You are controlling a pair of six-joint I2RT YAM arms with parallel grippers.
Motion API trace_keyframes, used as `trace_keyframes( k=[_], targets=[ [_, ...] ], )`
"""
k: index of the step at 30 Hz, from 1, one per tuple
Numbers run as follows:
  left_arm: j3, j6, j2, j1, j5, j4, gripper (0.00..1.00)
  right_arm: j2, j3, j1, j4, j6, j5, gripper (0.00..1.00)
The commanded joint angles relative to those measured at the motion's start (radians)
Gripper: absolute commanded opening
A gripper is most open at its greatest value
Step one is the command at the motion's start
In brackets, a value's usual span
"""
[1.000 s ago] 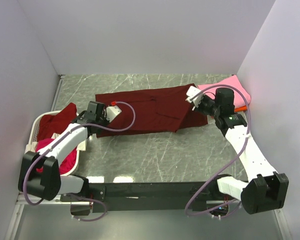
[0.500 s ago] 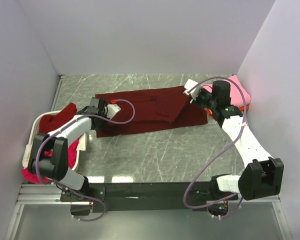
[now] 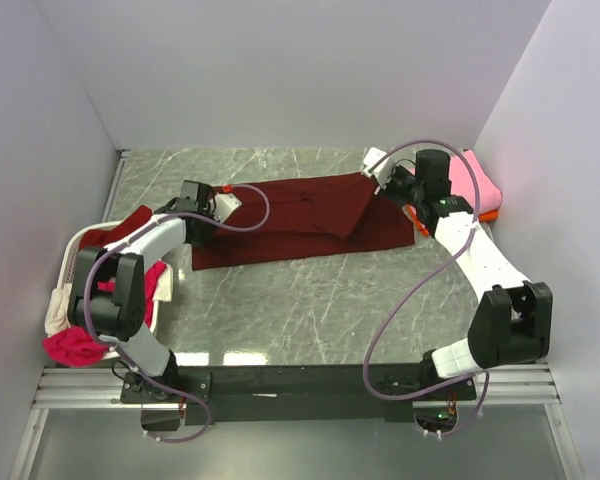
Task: Fold and stack the t-shirts
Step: Fold the tshirt
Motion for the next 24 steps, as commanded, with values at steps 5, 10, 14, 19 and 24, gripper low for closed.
trace_keyframes(
  k=[5, 10, 14, 19, 24],
  targets=[
    [0.107, 0.033, 0.053, 0.022, 0.020, 0.001, 0.00, 0.067, 0.112, 0.005, 0.056, 0.013, 0.018, 0.00],
    [0.140, 0.037, 0.096, 0.025, 0.028, -0.016, 0.00, 0.121, 0.153, 0.005, 0.051, 0.016, 0.021, 0.00],
    [0.149, 0.036, 0.116, 0.028, 0.031, -0.017, 0.00, 0.156, 0.181, 0.005, 0.050, 0.020, 0.023, 0.00],
    [0.152, 0.039, 0.125, 0.031, 0.034, -0.017, 0.00, 0.208, 0.230, 0.007, 0.038, 0.024, 0.023, 0.00],
    [0.166, 0.037, 0.139, 0.034, 0.037, -0.017, 0.00, 0.260, 0.271, 0.007, 0.025, 0.024, 0.026, 0.00]
  ],
)
